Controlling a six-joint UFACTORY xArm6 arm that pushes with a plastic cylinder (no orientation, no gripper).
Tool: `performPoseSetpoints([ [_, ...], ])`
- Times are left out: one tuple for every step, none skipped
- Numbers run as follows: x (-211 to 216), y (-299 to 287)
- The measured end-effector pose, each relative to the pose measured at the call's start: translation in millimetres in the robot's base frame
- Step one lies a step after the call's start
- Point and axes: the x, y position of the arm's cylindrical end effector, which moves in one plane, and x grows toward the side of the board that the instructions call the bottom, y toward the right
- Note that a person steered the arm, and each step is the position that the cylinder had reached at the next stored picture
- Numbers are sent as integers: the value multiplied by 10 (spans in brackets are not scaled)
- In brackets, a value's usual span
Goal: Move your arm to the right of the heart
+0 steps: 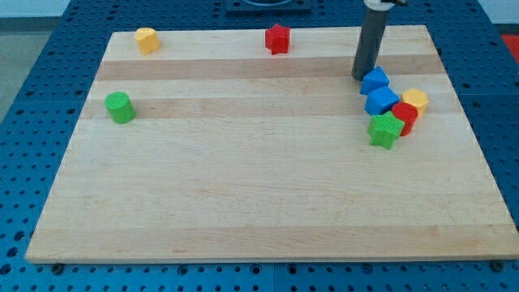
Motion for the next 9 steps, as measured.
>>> performPoseSetpoints([
  [111,0],
  [136,0],
  [-113,-4],
  [-506,-29],
  [-627,-52],
  [-556,-343],
  [-450,-825],
  [-423,-1430],
  [-423,-2044],
])
